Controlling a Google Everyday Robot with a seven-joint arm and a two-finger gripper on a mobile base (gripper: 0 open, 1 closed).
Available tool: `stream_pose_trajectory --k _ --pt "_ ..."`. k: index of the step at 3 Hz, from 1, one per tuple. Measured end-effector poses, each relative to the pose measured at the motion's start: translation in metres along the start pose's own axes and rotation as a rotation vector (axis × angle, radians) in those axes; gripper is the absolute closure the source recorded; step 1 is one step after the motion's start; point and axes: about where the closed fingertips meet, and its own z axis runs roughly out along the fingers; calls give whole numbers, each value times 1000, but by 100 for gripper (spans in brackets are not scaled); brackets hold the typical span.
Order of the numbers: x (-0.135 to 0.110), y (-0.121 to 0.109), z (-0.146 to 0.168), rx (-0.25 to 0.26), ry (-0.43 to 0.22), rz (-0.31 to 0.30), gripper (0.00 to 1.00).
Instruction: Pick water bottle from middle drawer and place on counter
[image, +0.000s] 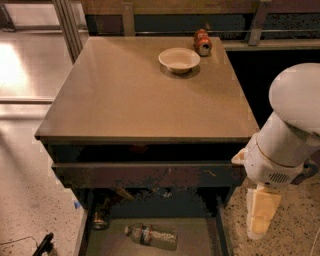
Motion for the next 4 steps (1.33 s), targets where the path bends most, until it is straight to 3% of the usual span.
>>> stream_pose_trajectory --k 2,4 --pt "-25 -27 16 -9 -111 27 0" --pt "-25 -27 16 -12 -125 29 0"
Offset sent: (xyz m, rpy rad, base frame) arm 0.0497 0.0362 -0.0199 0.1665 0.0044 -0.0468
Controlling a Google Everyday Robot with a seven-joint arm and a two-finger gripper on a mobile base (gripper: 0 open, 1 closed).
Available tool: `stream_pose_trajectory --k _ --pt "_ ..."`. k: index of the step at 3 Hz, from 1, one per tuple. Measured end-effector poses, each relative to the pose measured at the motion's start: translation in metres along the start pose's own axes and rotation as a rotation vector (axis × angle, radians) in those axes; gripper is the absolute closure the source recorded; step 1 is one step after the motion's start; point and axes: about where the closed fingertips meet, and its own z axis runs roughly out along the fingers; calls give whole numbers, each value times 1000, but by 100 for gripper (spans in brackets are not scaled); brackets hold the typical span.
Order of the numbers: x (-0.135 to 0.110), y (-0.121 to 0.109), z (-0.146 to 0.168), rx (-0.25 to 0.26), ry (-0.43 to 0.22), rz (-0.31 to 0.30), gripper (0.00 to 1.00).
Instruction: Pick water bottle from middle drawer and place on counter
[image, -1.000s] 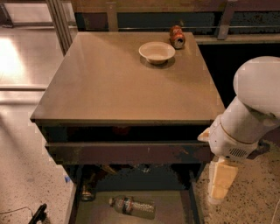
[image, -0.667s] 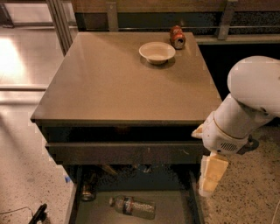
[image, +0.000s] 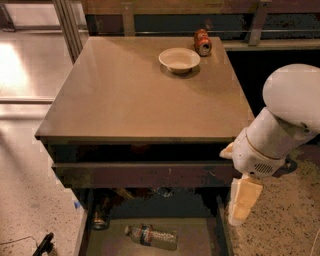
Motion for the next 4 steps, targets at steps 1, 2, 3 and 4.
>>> stream_pose_trajectory --k 1,2,3,4 --pt "-1 9 21 -35 -34 -5 0" --pt "-2 14 37 -59 -52 -6 0" --pt "-5 19 55 -91 -54 -16 0" --pt "-8 25 71 -120 -46 -28 0"
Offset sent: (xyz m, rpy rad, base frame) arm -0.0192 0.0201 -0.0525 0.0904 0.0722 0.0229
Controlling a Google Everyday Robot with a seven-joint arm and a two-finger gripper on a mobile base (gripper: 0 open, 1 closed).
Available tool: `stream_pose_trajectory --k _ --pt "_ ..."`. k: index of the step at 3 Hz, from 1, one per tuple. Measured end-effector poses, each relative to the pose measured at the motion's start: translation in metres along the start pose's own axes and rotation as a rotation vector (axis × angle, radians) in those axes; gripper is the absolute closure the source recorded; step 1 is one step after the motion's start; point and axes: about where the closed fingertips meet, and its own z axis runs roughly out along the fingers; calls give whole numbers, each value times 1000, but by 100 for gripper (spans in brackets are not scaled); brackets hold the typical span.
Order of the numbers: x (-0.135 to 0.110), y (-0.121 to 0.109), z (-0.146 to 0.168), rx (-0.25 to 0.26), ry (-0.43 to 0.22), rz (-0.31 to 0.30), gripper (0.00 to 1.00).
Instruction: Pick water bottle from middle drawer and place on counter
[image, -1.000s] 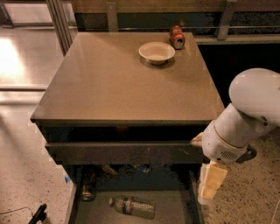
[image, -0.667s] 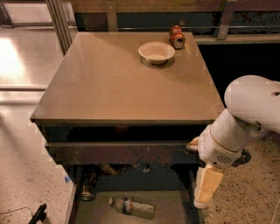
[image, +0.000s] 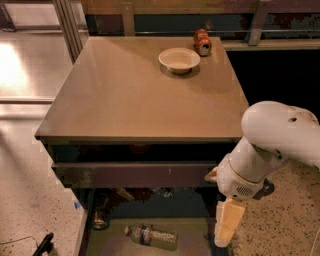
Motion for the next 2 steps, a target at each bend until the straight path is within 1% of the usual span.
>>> stream_pose_trajectory --k 1,2 --pt "-2 5 16 -29 14 -15 0" --pt "-5 11 58 -121 45 -45 0"
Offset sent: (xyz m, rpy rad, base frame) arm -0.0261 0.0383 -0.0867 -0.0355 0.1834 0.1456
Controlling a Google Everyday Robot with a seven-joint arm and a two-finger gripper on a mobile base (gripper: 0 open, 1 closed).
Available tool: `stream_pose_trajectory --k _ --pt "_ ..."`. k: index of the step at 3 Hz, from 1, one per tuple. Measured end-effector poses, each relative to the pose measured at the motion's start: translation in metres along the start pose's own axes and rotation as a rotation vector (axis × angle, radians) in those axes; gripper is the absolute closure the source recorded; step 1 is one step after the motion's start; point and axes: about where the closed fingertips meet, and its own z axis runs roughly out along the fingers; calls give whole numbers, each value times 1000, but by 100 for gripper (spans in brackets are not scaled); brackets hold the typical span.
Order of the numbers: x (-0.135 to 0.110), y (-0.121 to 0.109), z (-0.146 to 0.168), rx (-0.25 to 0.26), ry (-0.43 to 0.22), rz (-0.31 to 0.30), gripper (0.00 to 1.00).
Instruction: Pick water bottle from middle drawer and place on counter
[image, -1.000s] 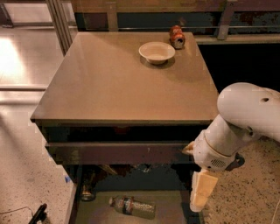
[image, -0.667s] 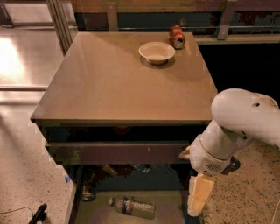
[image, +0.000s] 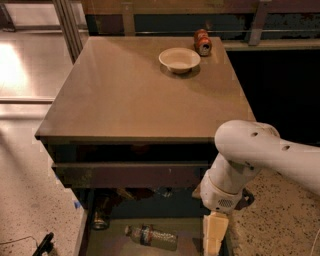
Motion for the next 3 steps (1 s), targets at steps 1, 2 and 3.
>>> stream_pose_trajectory --k 1,2,3 --pt "-2 -2 2 4 -7 1 0" --pt "-14 -25 15 33 -49 15 0" --pt "-15 -27 17 32 -65 13 0"
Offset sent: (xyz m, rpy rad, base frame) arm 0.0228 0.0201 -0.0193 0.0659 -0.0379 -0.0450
